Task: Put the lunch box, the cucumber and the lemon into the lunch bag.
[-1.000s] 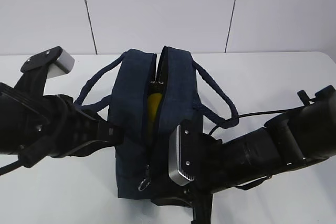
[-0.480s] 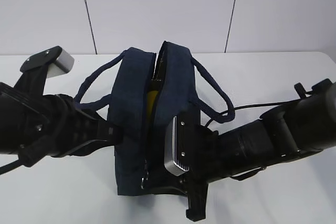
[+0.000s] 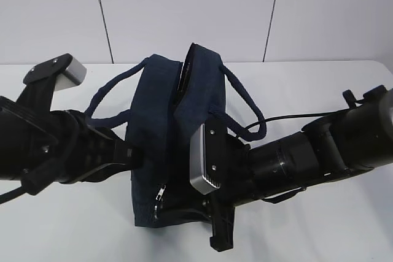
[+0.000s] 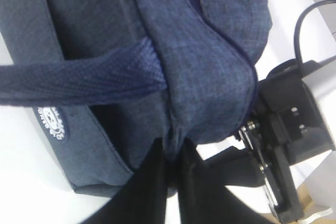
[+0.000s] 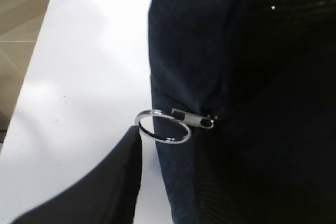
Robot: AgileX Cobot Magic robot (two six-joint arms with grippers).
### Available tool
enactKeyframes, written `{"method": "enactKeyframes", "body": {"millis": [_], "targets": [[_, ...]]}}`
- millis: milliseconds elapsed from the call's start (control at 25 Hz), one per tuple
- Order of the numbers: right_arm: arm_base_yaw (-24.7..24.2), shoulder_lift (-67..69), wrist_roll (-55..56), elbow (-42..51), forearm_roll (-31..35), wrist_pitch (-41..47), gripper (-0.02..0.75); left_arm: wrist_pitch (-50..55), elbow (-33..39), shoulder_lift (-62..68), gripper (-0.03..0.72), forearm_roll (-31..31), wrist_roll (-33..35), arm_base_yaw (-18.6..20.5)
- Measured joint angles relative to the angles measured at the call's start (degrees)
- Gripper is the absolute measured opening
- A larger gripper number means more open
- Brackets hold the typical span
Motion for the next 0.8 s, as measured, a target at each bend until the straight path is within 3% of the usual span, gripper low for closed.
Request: {"method": "enactKeyframes", "body": {"millis": [800], "targets": [[2.64,1.93,1.75,-0.13,0.11,-0.05,0.242,-0.08,0.0,0.0,0.007,0.0,0.0,0.0]]}}
